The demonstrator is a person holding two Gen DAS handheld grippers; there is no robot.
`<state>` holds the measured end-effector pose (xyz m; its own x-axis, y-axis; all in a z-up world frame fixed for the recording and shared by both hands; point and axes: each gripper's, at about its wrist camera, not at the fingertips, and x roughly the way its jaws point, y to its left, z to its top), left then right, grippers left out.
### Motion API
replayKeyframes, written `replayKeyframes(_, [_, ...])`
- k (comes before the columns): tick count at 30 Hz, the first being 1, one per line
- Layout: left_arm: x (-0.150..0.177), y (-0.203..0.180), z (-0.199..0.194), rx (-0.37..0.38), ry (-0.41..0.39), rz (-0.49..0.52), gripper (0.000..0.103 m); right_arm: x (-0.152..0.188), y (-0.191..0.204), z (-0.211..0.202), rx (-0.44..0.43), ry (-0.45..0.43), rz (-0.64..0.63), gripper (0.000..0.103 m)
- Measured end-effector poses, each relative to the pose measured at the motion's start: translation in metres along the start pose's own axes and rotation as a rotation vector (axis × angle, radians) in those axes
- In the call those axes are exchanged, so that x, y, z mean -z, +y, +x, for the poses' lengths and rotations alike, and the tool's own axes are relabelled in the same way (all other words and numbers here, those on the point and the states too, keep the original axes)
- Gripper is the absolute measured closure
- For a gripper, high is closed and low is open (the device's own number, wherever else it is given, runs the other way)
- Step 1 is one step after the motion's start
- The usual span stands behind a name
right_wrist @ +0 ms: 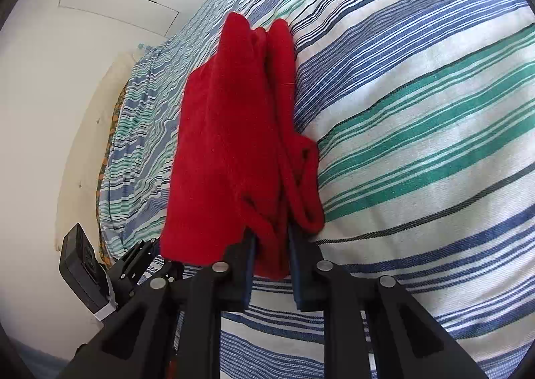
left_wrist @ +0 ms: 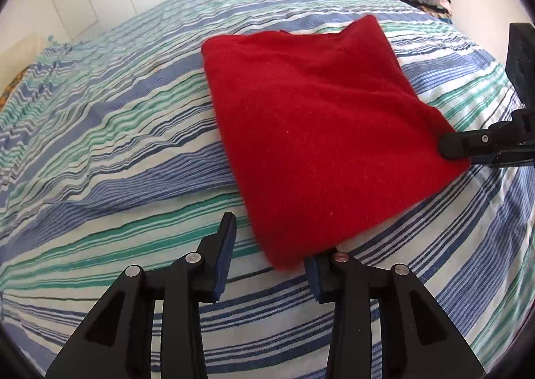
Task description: Fold small clothes
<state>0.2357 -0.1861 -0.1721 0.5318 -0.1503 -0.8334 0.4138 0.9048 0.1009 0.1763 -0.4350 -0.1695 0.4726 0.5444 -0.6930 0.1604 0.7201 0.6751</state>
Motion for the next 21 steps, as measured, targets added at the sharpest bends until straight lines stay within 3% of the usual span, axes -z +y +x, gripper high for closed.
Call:
replayKeyframes(2, [0.013,0.013,-0.012,0.046,-0.001,-0.037,0.041,-0.003,0.009,-0.013,0.062,-0.010,-0.061,0.067])
replayKeyframes(4, [0.028,0.024,-0.025,0.090,-0.019,-0.089,0.040,-0.014,0.023,-0.031,0.139,-0.061,-0.156,0.066])
replayKeyframes(7, [0.037,0.039,-0.032,0.120,-0.029,-0.184,0.040,-0.049,0.044,-0.038,0.154,-0.110,-0.219,0.065])
replayKeyframes(8, [0.037,0.044,-0.033,0.128,-0.033,-0.220,0.040,-0.063,0.047,-0.033,0.145,-0.111,-0.216,0.063])
replayKeyframes(9, [0.038,0.048,-0.033,0.135,-0.033,-0.256,0.040,-0.077,0.050,-0.023,0.134,-0.103,-0.211,0.050])
replayKeyframes(11, [0.039,0.056,-0.034,0.142,-0.033,-0.309,0.040,-0.104,0.052,0.007,0.148,-0.070,-0.176,0.039])
replayKeyframes(12, [0.041,0.058,-0.036,0.146,-0.037,-0.321,0.040,-0.114,0.051,0.022,0.162,-0.045,-0.161,0.056])
replayKeyframes(13, [0.045,0.060,-0.039,0.148,-0.043,-0.325,0.040,-0.121,0.055,0.035,0.175,-0.013,-0.190,0.082])
replayKeyframes(14, [0.049,0.060,-0.043,0.151,-0.054,-0.321,0.040,-0.124,0.067,0.040,0.224,-0.011,-0.269,0.093])
replayKeyframes(18, [0.069,0.054,-0.048,0.150,-0.063,-0.287,0.038,-0.117,0.112,0.030,0.262,-0.154,-0.578,0.093])
replayKeyframes(20, [0.074,0.049,-0.039,0.145,-0.015,-0.279,0.038,-0.123,0.091,0.051,0.347,-0.094,-0.533,0.088])
replayKeyframes(21, [0.077,0.046,-0.038,0.145,-0.004,-0.283,0.038,-0.126,0.073,0.062,0.371,-0.041,-0.466,0.073])
